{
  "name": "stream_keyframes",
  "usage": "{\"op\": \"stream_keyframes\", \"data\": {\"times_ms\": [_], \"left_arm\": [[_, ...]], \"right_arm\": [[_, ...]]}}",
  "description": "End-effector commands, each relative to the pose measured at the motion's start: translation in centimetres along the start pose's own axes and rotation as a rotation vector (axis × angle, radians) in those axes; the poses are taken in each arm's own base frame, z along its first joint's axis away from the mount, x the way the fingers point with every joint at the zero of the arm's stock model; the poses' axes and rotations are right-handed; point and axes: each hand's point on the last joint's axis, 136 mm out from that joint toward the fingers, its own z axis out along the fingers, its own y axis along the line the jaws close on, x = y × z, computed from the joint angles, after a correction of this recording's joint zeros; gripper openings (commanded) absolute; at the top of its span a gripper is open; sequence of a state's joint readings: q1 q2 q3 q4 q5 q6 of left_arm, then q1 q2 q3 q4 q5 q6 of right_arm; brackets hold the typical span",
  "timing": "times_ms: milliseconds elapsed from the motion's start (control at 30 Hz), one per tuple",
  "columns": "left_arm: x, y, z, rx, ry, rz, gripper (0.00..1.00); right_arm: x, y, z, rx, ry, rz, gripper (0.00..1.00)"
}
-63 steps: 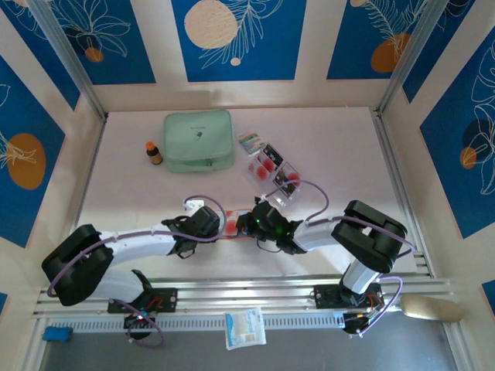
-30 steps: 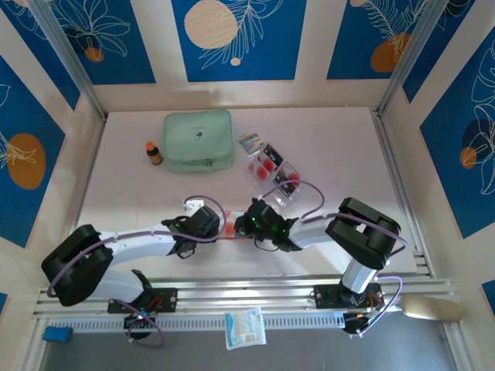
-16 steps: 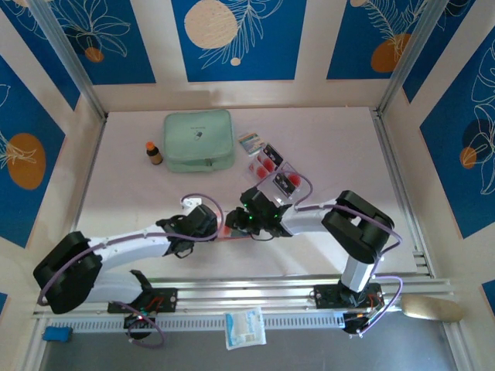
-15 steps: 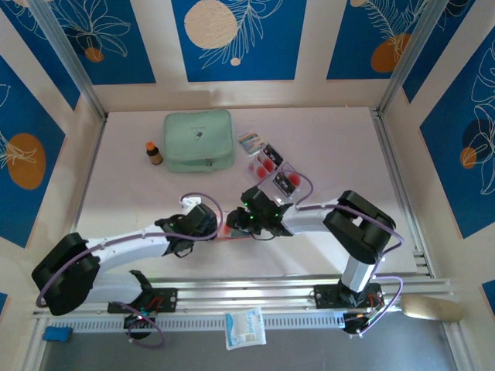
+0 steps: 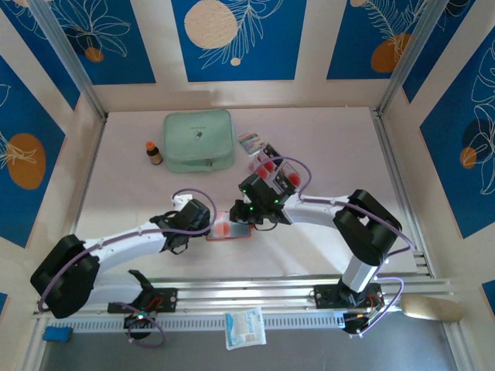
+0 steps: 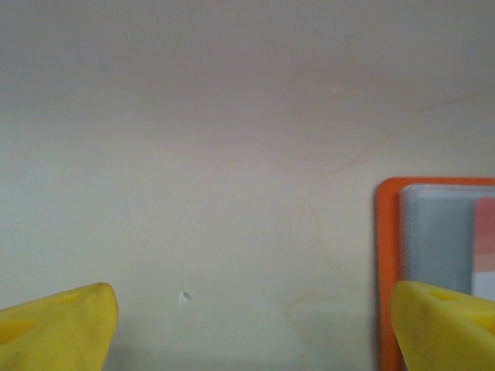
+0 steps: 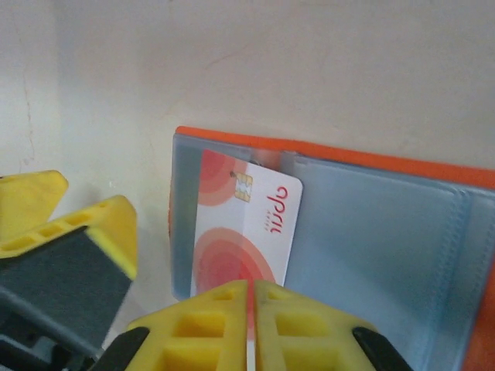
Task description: Put the credit cards into the card holder
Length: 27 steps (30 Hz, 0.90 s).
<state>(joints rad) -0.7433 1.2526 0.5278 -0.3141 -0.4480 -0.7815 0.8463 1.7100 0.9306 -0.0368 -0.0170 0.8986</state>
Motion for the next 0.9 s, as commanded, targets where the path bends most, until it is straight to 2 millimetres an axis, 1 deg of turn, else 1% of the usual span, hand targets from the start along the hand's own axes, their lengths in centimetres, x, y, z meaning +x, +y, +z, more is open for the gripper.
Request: {"op": "stream_keyframes", "data": {"times_ms": [0, 167, 367, 567, 700, 867], "left_arm": [[1.6, 0.9, 0.9, -0.036, 0.056, -0.006, 0.91], [2.2, 0.9, 1.6, -0.046, 0.081, -0.002, 0.91], [2.4, 0.6, 2.0, -0.042, 0.088, -0.003, 0.91], [2.2, 0.6, 1.9, -0.036, 0.081, -0.005, 0.91], [1.7, 0.5, 1.3, -0.026, 0.065, -0.010, 0.91], [-0.1, 0.6, -0.3, -0.009, 0.011, -0.038, 0.91]], "right_arm": [[0.9, 0.1, 0.9, 0.005, 0.066, -0.029, 0.09], [1.0, 0.0, 2.1, 0.019, 0.089, -0.035, 0.06], [1.9, -0.3, 3.8, 0.046, 0.158, -0.029, 0.03], [2.8, 0.5, 5.0, 0.038, 0.206, -0.037, 0.02], [2.4, 1.4, 4.5, 0.021, 0.202, -0.044, 0.01], [1.3, 2.3, 2.6, -0.004, 0.164, -0.049, 0.02]]}}
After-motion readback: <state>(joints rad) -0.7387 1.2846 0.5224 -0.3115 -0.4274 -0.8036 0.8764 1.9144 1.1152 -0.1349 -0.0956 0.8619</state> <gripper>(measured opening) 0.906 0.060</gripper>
